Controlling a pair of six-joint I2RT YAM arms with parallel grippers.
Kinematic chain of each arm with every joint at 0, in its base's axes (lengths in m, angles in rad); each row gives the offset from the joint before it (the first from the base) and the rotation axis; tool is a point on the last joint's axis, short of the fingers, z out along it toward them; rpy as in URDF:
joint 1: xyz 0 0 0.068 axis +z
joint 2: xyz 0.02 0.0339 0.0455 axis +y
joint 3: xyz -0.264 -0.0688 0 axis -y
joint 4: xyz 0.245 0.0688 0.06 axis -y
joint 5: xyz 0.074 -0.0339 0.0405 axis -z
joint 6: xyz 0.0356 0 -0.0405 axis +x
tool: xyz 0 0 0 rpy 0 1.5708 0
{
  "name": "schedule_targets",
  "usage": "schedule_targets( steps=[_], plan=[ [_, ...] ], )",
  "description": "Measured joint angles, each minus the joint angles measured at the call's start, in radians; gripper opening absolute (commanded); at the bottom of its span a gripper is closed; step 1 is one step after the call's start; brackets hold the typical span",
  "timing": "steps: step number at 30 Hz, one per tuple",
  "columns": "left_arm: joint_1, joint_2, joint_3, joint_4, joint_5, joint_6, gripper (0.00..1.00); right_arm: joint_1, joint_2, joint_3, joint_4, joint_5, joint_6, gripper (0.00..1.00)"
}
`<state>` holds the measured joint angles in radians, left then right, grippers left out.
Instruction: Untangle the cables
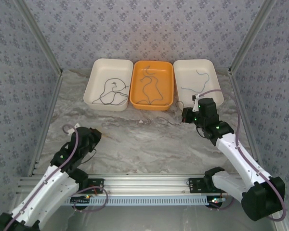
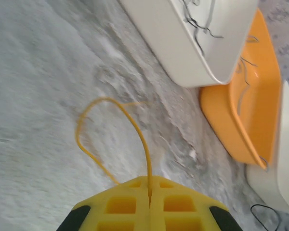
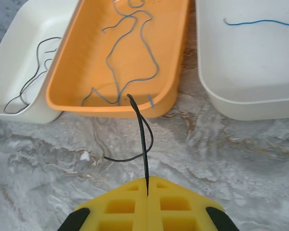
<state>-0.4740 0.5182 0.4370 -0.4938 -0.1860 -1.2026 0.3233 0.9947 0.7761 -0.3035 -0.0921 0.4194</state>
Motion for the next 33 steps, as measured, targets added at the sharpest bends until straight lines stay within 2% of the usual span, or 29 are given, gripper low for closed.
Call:
schedule_targets(
  steps=[3,8,16,21,30,31,33],
  plan=[
    [0.061,0.0,-0.006,-0.058,0.04,0.029,0.0,-0.011,0.001,0.01,-0.025,0.003,-0.002,0.0],
    [0.08,0.031,-0.009,-0.052,0.116,0.072,0.0,-0.002,0.007,0.017,-0.04,0.006,-0.001,0.0],
    [0.08,0.113,0.068,0.008,0.251,0.169,0.0,0.158,0.071,0.029,-0.043,0.059,0.018,0.0],
    [0.08,0.126,0.142,0.077,0.332,0.217,0.0,0.257,0.183,0.027,0.005,0.081,0.055,0.0],
    [0.08,0.13,0.16,0.095,0.38,0.242,0.0,0.278,0.211,0.018,0.034,0.105,0.08,0.0],
    [0.08,0.13,0.16,0.095,0.381,0.242,0.0,0.278,0.211,0.018,0.034,0.106,0.082,0.04],
    [0.08,0.13,0.158,0.1,0.381,0.241,0.0,0.278,0.212,0.02,0.029,0.117,0.089,0.45]
  ],
)
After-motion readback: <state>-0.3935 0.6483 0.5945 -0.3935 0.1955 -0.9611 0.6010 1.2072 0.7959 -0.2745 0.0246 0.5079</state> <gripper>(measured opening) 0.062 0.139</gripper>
